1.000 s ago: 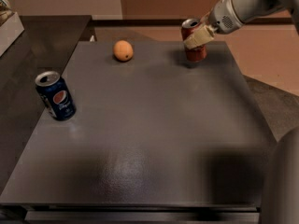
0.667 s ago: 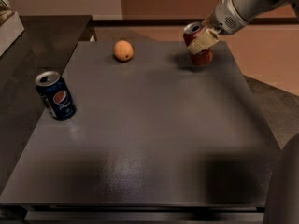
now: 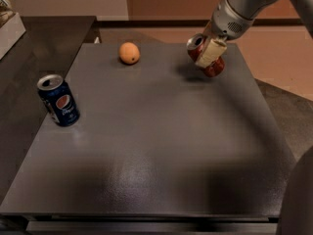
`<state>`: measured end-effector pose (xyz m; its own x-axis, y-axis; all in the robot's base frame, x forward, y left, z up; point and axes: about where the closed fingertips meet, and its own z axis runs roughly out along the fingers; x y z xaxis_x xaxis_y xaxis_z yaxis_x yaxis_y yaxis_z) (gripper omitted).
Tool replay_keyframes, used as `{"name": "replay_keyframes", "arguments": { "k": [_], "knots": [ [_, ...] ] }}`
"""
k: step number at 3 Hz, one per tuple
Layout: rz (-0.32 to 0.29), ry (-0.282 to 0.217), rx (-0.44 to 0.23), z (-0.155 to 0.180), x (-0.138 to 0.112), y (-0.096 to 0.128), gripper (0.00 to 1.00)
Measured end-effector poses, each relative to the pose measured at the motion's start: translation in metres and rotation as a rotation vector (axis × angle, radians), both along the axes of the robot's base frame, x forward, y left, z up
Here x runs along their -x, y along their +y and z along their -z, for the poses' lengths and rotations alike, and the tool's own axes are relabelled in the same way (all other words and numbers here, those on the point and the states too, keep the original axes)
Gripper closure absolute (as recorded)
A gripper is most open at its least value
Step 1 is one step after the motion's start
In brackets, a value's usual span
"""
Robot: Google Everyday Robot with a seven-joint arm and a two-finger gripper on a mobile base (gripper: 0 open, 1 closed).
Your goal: Knock coke can over
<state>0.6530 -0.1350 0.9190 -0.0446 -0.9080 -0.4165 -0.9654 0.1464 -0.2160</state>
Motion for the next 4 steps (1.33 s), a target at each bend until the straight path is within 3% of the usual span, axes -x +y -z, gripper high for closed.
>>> {"name": "replay_keyframes", "arguments": {
  "k": [2,3,4],
  "knots": [
    [-0.112,0.021,0.190,0.022,0.015,0.015,0.37],
    [-0.146,0.033,0.253,0.033,0.017,0.020,0.14],
    [-0.176,0.034,0.306,0.043,0.019,0.025,0.00]
  ]
}}
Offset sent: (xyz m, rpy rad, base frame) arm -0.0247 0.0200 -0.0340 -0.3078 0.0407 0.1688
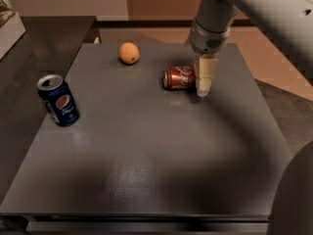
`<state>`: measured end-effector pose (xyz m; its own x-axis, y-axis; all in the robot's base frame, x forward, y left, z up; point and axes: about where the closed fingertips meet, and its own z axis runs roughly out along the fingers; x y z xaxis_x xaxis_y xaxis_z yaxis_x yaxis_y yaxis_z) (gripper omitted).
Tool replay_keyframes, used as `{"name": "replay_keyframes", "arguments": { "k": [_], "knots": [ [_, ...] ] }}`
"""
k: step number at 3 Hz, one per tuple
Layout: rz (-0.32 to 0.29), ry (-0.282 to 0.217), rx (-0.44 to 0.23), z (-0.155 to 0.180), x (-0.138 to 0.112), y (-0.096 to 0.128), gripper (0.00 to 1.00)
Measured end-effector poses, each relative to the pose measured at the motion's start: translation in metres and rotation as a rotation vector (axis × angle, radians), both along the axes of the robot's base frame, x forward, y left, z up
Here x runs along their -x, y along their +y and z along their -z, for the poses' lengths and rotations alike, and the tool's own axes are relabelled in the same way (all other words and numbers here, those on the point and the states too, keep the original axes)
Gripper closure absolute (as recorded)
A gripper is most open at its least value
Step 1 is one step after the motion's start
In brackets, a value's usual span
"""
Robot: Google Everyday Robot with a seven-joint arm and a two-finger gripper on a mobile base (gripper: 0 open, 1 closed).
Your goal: Knock coke can over
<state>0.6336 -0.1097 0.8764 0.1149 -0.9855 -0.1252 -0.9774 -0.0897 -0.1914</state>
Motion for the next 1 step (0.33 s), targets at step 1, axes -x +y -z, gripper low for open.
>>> {"name": "replay_keyframes", "arguments": {
  "k": [1],
  "knots": [
    [0.000,0.000,0.000,0.0000,0.0000,0.0000,0.00]
  ]
}}
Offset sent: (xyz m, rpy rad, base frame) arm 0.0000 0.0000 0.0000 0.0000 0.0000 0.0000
